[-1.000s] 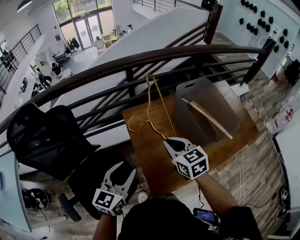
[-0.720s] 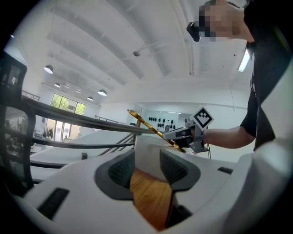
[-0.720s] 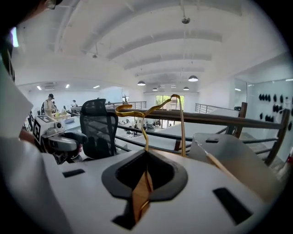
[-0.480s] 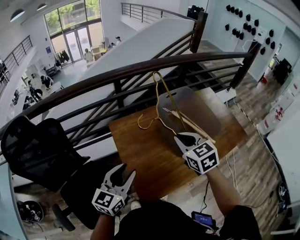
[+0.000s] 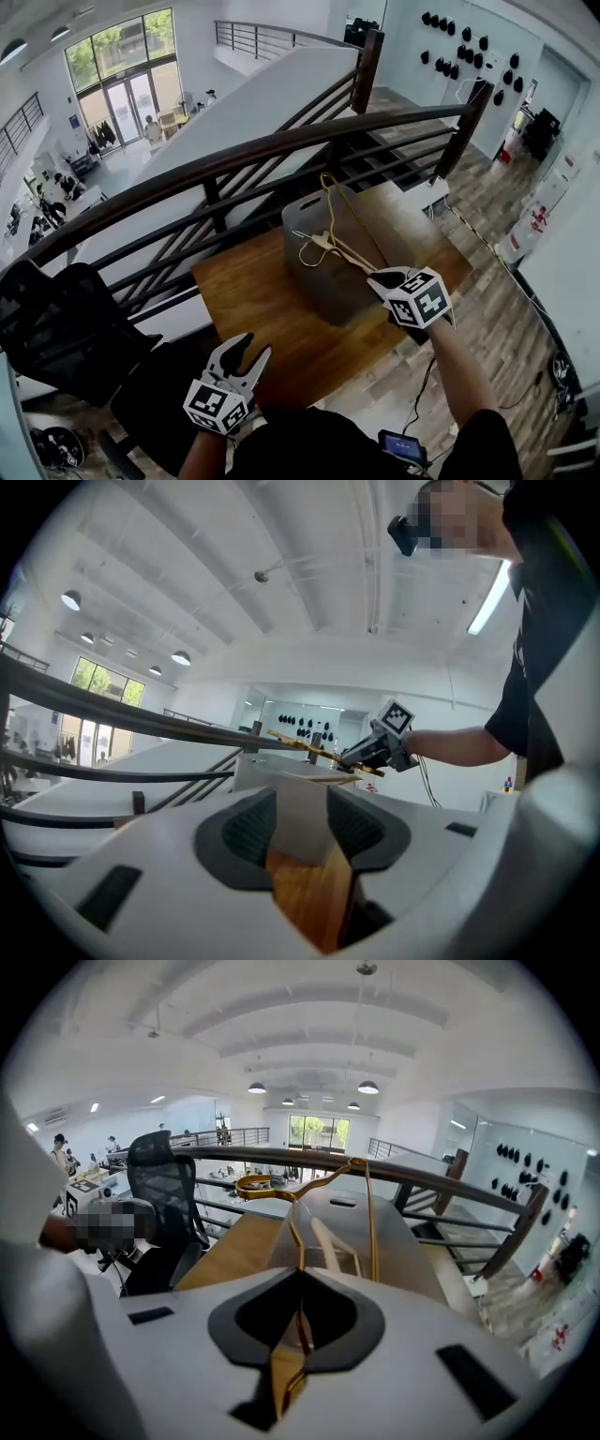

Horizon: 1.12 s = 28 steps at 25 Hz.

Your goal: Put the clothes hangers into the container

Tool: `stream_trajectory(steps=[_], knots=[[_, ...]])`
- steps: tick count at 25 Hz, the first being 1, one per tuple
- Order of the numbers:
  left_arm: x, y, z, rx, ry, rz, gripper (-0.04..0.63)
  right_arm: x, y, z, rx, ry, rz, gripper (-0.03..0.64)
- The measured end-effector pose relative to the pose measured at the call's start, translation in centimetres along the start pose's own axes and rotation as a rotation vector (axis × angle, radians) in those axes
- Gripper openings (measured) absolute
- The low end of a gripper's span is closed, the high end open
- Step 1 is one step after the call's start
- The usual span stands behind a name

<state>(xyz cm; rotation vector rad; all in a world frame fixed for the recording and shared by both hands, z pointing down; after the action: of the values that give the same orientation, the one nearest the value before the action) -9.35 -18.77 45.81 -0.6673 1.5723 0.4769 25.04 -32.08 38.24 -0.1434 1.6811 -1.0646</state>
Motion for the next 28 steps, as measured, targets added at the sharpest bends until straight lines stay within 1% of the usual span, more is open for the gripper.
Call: stream_trajectory(steps=[5, 7, 13, 17, 21, 28], knots=[[0.5, -1.4, 0.4, -0.003, 0.002, 0.021, 0.175, -0.8, -0.2, 2.8, 0.013, -0.043, -0.083, 0.011], [0.5, -1.8, 0.5, 0.001, 0.005, 0.017, 0.175, -1.1, -0.6, 3.8, 0.018, -0.054, -0.118, 0.011], [0.2, -2.5, 0.5, 0.032, 0.017, 0.009, 0.175, -0.4, -2.4, 5.0, 0.049, -0.042, -0.226, 0.017], [0.2, -2.6, 0.5, 0.062, 0.024, 0.009, 0.175, 0.4, -3.7, 6.0, 0.067, -0.06, -0.257, 0.028], [0.2, -2.1, 0.2, 0.095, 0.03, 0.005, 0.175, 1.1, -4.9, 6.7, 0.057, -0.058, -0.279, 0.028], [0.1, -1.4, -0.4, 0.137, 0.032, 0.002, 0.175, 2.0, -7.3, 7.2, 0.058, -0.076, -0.286, 0.035]])
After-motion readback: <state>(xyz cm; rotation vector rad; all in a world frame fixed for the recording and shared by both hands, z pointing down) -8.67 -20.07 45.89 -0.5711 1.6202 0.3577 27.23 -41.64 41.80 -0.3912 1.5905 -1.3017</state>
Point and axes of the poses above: the fingertips, and each gripper's own axes: y backward along the fingers, z to its right, x out of its top, the point moved 10 cm from there along y, backward along the fingers, and after that the axes turned 6 degrees about -y, right-handed, at the moved point
